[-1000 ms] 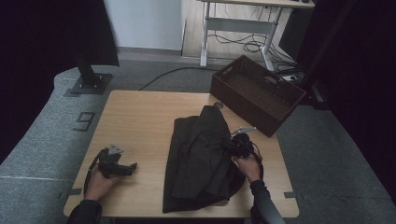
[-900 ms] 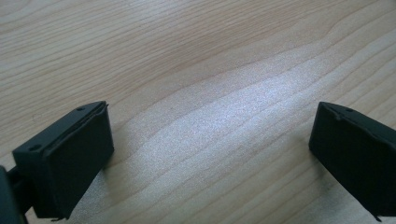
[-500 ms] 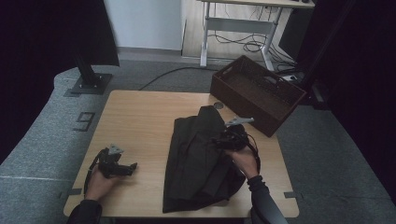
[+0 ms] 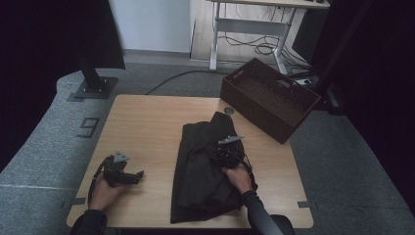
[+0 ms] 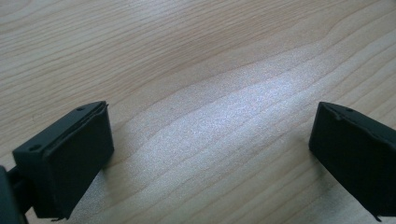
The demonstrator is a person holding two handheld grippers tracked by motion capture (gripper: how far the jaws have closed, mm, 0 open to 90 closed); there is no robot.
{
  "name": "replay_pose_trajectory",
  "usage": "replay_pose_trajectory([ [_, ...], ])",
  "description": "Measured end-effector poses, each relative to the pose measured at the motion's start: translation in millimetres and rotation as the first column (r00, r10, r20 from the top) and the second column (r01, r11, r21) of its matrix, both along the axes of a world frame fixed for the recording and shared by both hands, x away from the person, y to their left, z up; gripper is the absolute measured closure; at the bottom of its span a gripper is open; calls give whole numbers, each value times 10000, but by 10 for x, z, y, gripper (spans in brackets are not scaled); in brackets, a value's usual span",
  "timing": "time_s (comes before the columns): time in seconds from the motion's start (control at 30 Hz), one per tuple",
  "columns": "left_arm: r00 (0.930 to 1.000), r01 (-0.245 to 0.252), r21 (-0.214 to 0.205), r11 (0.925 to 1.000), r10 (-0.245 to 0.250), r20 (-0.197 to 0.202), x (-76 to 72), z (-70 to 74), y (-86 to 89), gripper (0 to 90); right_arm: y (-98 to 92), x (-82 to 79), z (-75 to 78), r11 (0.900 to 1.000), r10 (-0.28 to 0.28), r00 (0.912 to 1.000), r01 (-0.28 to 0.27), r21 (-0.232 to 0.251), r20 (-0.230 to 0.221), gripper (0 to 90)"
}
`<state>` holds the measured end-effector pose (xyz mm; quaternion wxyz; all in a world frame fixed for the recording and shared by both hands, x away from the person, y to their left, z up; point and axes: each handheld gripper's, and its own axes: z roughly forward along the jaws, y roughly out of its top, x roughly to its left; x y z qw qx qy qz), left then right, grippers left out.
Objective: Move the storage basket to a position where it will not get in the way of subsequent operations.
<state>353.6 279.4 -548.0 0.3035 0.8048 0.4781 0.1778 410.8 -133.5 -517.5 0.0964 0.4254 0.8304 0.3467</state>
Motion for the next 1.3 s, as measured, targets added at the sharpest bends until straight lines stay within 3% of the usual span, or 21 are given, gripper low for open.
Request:
replay_pose_trajectory([
  [0.1,10000,-1,0,10000,1,0,0,0,0,0,35,-28,-26,9998,23,9998,-20,-191,191,773],
  [0.2,10000,-5,1,10000,5,1,0,0,-1,0,48,-58,1,9993,-14,9992,28,-367,397,812],
  [0.3,10000,-28,5,10000,28,-3,1,1,-6,0,-3,-92,137,9998,-132,9986,139,-135,522,821],
  [0.4,10000,-19,11,10000,19,-3,2,1,-7,0,-117,-135,399,9998,-171,9956,174,-27,918,827],
  [0.53,10000,-29,10,10000,29,2,2,0,-8,0,-306,-191,686,9992,-248,9898,290,-280,1401,828],
  [0.77,10000,-74,23,10000,74,-1,2,1,-14,0,-805,-213,885,9917,-1070,9811,1170,-537,1612,828],
  [0.93,9997,-219,60,9997,220,-113,9,11,-55,0,-1178,-203,862,9802,-1783,9735,1885,-612,1430,827],
  [1.07,9997,18,-28,10000,-19,-241,24,54,-157,48,-1421,-174,704,9669,-2311,9664,2409,-836,1122,826],
  [1.17,9993,360,-126,9993,-360,-27,48,114,-311,53,-1555,-136,524,9575,-2679,9607,2739,-909,724,824],
  [1.3,9959,864,-509,9950,-848,323,112,213,-561,54,-1617,-105,358,9530,-2875,9570,2898,-883,382,821],
])
